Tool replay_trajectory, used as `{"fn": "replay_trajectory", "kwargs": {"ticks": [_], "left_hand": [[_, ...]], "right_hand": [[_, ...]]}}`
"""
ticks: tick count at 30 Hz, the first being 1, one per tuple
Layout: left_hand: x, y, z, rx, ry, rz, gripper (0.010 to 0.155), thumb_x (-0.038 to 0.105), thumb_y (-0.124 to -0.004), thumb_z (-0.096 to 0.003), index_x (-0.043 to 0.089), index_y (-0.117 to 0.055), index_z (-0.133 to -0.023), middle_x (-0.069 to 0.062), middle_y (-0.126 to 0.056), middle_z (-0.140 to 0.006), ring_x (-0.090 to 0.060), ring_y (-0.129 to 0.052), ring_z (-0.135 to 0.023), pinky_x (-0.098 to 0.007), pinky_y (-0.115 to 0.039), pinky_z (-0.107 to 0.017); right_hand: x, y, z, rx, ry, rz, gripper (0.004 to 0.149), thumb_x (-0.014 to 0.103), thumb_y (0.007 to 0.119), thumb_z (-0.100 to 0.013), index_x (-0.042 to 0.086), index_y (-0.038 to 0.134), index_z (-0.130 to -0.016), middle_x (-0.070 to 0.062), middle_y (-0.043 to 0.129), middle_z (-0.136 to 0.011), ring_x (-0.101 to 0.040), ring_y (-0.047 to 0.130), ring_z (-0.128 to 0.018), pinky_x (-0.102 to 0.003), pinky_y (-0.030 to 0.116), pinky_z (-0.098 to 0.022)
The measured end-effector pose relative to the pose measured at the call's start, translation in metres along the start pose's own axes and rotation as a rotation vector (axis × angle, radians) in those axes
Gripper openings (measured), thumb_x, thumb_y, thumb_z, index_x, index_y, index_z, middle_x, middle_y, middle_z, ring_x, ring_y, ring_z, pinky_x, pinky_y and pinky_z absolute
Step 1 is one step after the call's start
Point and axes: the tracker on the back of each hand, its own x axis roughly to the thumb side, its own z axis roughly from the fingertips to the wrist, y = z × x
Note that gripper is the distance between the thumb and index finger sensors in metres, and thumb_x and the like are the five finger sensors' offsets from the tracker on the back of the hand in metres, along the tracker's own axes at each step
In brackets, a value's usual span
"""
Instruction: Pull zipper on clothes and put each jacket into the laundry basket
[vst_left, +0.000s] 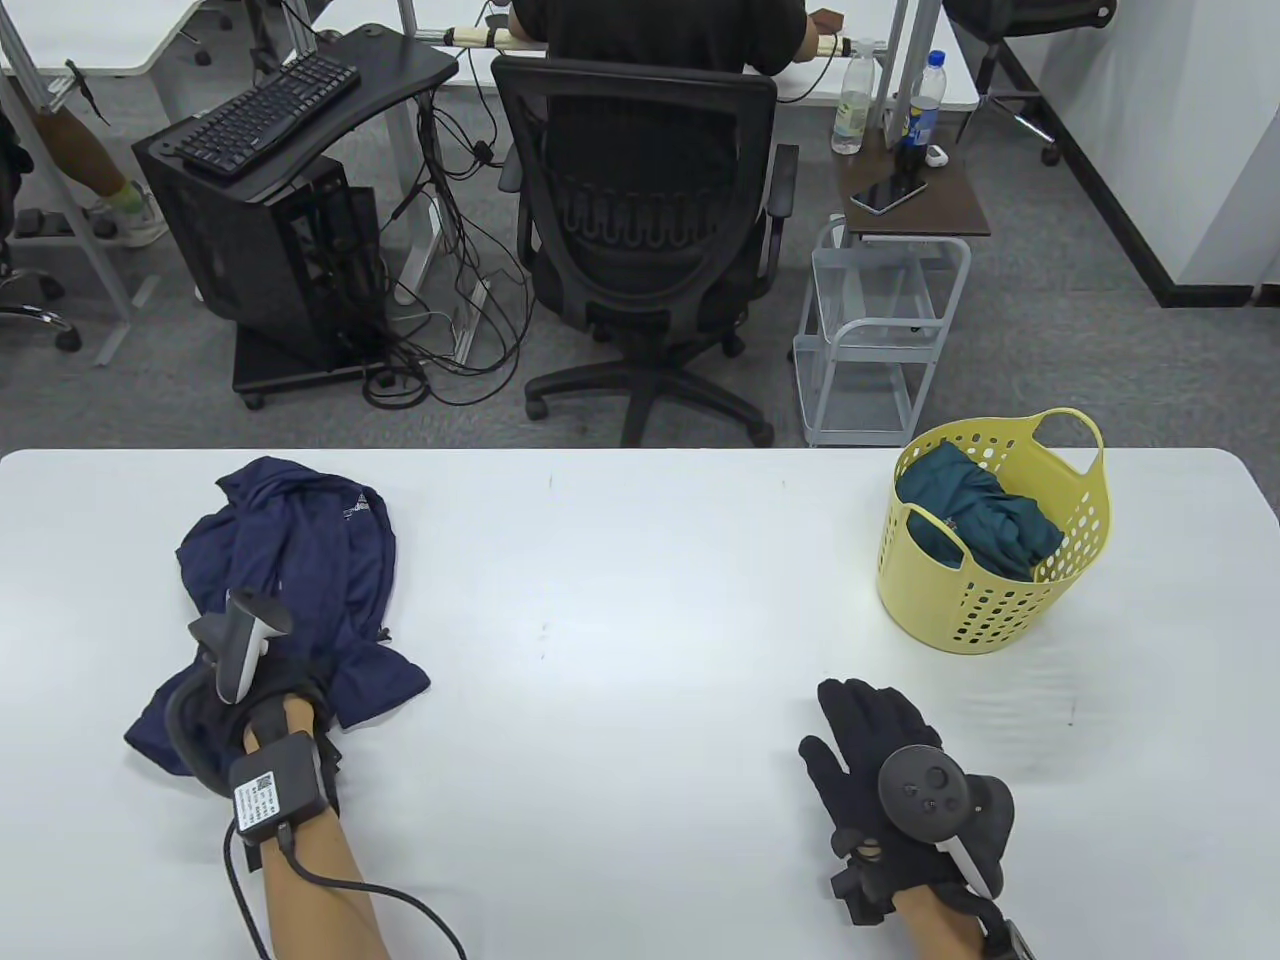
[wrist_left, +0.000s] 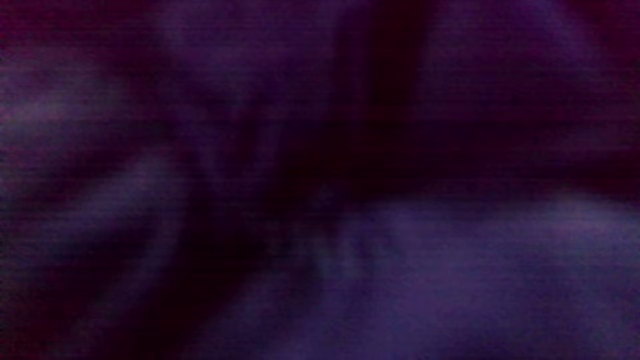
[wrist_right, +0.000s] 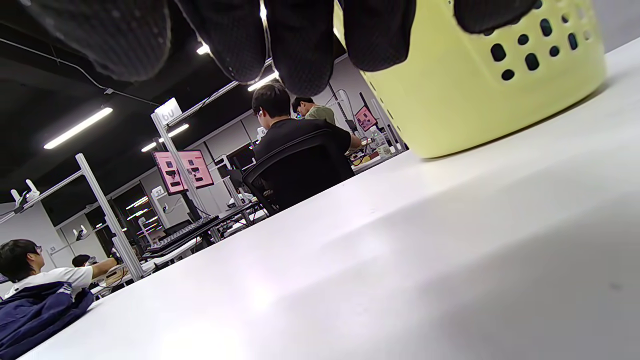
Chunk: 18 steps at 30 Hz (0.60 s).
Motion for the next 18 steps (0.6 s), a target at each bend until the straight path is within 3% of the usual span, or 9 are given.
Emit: {"fn": "replay_trajectory", "kwargs": {"ticks": [2,5,9,12,18], "left_hand": [[-0.001,0.003,0.002,0.008,-0.014,-0.021,0.089,0.061,-0.087,-0.0305,0.035,-0.048,-0.106,0.001,-0.066,-0.106,-0.022,-0.080,-0.080,-0.047,-0.072,-0.061],[-0.005,0.004,0.010,0.108,-0.018,-0.059,0.074,0.055,-0.091,-0.0319,0.039,-0.061,-0.098,0.004,-0.088,-0.088,-0.014,-0.096,-0.059,-0.042,-0.083,-0.051],[-0.015,0.001,0.026,0.199,-0.068,0.015,0.059,0.055,-0.088,-0.0331,0.040,-0.075,-0.089,0.005,-0.100,-0.070,-0.011,-0.101,-0.041,-0.039,-0.089,-0.039],[-0.026,0.007,0.041,0.250,-0.077,0.111,0.054,0.054,-0.087,-0.0336,0.041,-0.079,-0.086,0.005,-0.103,-0.066,-0.010,-0.101,-0.035,-0.039,-0.090,-0.035],[-0.040,0.051,0.083,0.391,-0.153,0.323,0.053,0.053,-0.086,-0.0343,0.040,-0.080,-0.085,0.004,-0.103,-0.062,-0.010,-0.102,-0.030,-0.039,-0.091,-0.030]], "right_hand": [[0.000,0.001,0.001,0.001,-0.003,0.005,0.063,0.056,0.074,-0.051,0.030,0.062,-0.107,-0.003,0.066,-0.114,-0.045,0.059,-0.103,-0.074,0.048,-0.066],[0.001,0.000,0.002,-0.004,-0.014,-0.003,0.062,0.056,0.074,-0.051,0.030,0.063,-0.106,-0.004,0.067,-0.113,-0.045,0.060,-0.103,-0.074,0.049,-0.066],[0.005,-0.002,0.004,-0.010,-0.037,-0.010,0.062,0.056,0.074,-0.051,0.030,0.064,-0.106,-0.004,0.069,-0.113,-0.045,0.062,-0.102,-0.074,0.050,-0.065],[0.006,-0.002,0.005,-0.012,-0.043,-0.019,0.062,0.056,0.074,-0.051,0.029,0.065,-0.106,-0.004,0.069,-0.112,-0.045,0.062,-0.101,-0.074,0.050,-0.065],[0.006,-0.002,0.005,-0.010,-0.043,-0.035,0.061,0.056,0.074,-0.051,0.029,0.065,-0.105,-0.004,0.070,-0.112,-0.045,0.063,-0.101,-0.074,0.050,-0.065]]}}
